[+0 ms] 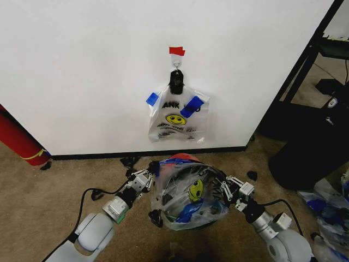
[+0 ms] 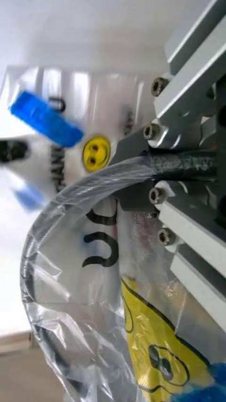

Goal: Pick up the garbage bag from the wall and place it over the trash bin.

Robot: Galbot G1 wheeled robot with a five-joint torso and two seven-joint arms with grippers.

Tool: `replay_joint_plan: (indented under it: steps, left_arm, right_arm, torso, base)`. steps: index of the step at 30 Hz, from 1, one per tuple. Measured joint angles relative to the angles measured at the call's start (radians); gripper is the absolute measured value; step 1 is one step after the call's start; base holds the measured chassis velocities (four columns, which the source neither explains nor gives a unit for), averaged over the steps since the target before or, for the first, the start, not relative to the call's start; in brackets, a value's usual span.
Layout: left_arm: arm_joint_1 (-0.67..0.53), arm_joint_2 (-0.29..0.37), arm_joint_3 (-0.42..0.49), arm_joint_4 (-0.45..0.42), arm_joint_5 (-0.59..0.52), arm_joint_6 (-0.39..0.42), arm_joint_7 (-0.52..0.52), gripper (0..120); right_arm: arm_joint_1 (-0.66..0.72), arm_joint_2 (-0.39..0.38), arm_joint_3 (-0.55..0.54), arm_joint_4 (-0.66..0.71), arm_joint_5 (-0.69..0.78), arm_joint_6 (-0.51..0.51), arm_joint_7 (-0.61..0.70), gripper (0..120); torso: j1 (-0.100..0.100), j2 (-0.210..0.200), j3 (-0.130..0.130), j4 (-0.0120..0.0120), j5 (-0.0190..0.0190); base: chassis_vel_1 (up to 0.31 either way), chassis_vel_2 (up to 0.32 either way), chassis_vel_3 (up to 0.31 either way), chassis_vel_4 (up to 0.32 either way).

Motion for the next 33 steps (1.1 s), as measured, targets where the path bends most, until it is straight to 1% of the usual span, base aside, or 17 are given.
replay_joint_plan:
  steps: [3, 7, 8, 9, 10, 11, 12, 13, 15, 17, 18, 22, 25, 27, 29, 32, 33]
  left_arm:
    - [0.004, -0.001, 0.0, 0.004, -0.028, -0.015, -0.013, 3]
    - [0.006, -0.004, 0.0, 0.016, -0.058, -0.031, -0.052, 16]
    - [0.007, -0.004, -0.001, 0.018, -0.062, -0.032, -0.063, 25]
    - [0.007, -0.004, -0.002, 0.019, -0.064, -0.032, -0.07, 26]
    - [0.009, -0.004, -0.004, 0.02, -0.069, -0.033, -0.084, 31]
    - [0.009, -0.004, -0.004, 0.02, -0.069, -0.033, -0.084, 31]
    - [0.01, -0.004, -0.005, 0.02, -0.072, -0.035, -0.091, 34]
    - [0.017, -0.002, -0.008, 0.018, -0.079, -0.042, -0.097, 41]
    - [0.052, 0.008, -0.011, -0.024, -0.096, -0.085, -0.059, 49]
    - [0.079, 0.009, -0.009, -0.061, -0.096, -0.106, -0.024, 56]
    - [0.079, 0.009, -0.009, -0.061, -0.096, -0.106, -0.024, 56]
    - [0.157, -0.01, 0.01, -0.138, -0.073, -0.135, 0.063, 74]
    - [0.19, -0.023, 0.032, -0.141, -0.028, -0.154, 0.135, 86]
    - [0.191, -0.028, 0.043, -0.133, -0.015, -0.159, 0.16, 90]
    - [0.17, -0.035, 0.078, -0.107, 0.004, -0.161, 0.184, 91]
    - [0.129, -0.04, 0.119, -0.084, 0.008, -0.15, 0.187, 81]
    - [0.129, -0.04, 0.119, -0.084, 0.008, -0.15, 0.187, 81]
  right_arm:
    - [-0.001, 0.005, -0.008, -0.008, -0.008, -0.007, 0.054, 0]
    - [-0.001, 0.014, -0.025, -0.018, -0.02, -0.024, 0.15, 0]
    - [-0.001, 0.016, -0.029, -0.02, -0.022, -0.03, 0.175, 0]
    - [-0.001, 0.017, -0.031, -0.02, -0.023, -0.034, 0.186, 0]
    - [-0.001, 0.02, -0.037, -0.021, -0.025, -0.047, 0.229, 0]
    - [-0.001, 0.02, -0.037, -0.021, -0.025, -0.047, 0.229, 0]
    - [-0.001, 0.021, -0.041, -0.021, -0.026, -0.057, 0.257, 0]
    - [0.0, 0.024, -0.048, -0.021, -0.031, -0.079, 0.313, 0]
    - [0.005, 0.029, -0.059, -0.025, -0.054, -0.107, 0.401, 0]
    - [0.011, 0.032, -0.059, -0.035, -0.092, -0.099, 0.413, 0]
    - [0.011, 0.032, -0.059, -0.035, -0.092, -0.099, 0.413, 0]
    - [0.017, 0.039, -0.066, -0.049, -0.192, -0.037, 0.422, 0]
    - [0.018, 0.045, -0.069, -0.049, -0.247, 0.007, 0.422, 0]
    - [0.019, 0.045, -0.069, -0.049, -0.264, 0.021, 0.421, 0]
    - [0.023, 0.047, -0.069, -0.046, -0.299, 0.051, 0.419, 0]
    - [0.031, 0.048, -0.071, -0.049, -0.344, 0.082, 0.419, 0]
    - [0.031, 0.048, -0.071, -0.049, -0.344, 0.082, 0.419, 0]
  torso:
    - [0.0, 0.0, 0.0, 0.0, 0.0]
    - [0.0, 0.0, 0.0, 0.0, 0.0]
    - [0.0, 0.0, 0.0, 0.0, 0.0]
    - [0.0, 0.0, 0.0, 0.0, 0.0]
    - [0.0, 0.0, 0.0, 0.0, 0.0]
    - [0.0, 0.0, 0.0, 0.0, 0.0]
    - [0.0, 0.0, 0.0, 0.0, 0.0]
    - [0.0, 0.0, 0.0, 0.0, 0.0]
    - [0.0, 0.0, 0.0, -0.0001, 0.0001]
    - [0.0, 0.0, 0.0, 0.0001, 0.0001]
    - [0.0, 0.0, 0.0, 0.0001, 0.0001]
    - [0.0, 0.0, 0.0, 0.0001, 0.0002]
    - [0.0, 0.0, 0.0, 0.0002, 0.0001]
    - [0.0, 0.0, 0.0, 0.0002, 0.0002]
    - [0.0, 0.0, 0.0, 0.0001, 0.0001]
    - [0.0, 0.0, 0.0, 0.0, 0.0001]
    - [0.0, 0.0, 0.0, 0.0, 0.0001]
  base:
    - [0.0, 0.0, 0.0, 0.0]
    - [0.0, 0.0, 0.0, 0.0]
    - [0.0, 0.0, 0.0, 0.0]
    - [0.0, 0.0, 0.0, 0.0]
    - [0.0, 0.0, 0.0, 0.0]
    - [0.0, 0.0, 0.0, 0.0]
    - [0.0, 0.0, 0.0, 0.0]
    - [0.0, 0.0, 0.0, 0.0]
    - [0.0, 0.0, 0.0, 0.0]
    - [0.0, 0.0, 0.0, 0.0]
    - [0.0, 0.0, 0.0, 0.0]
    - [0.0, 0.0, 0.0, 0.0]
    - [0.0, 0.0, 0.0, 0.0]
    - [0.0, 0.0, 0.0, 0.0]
    - [0.0, 0.0, 0.0, 0.0]
    - [0.0, 0.0, 0.0, 0.0]
    - [0.0, 0.0, 0.0, 0.0]
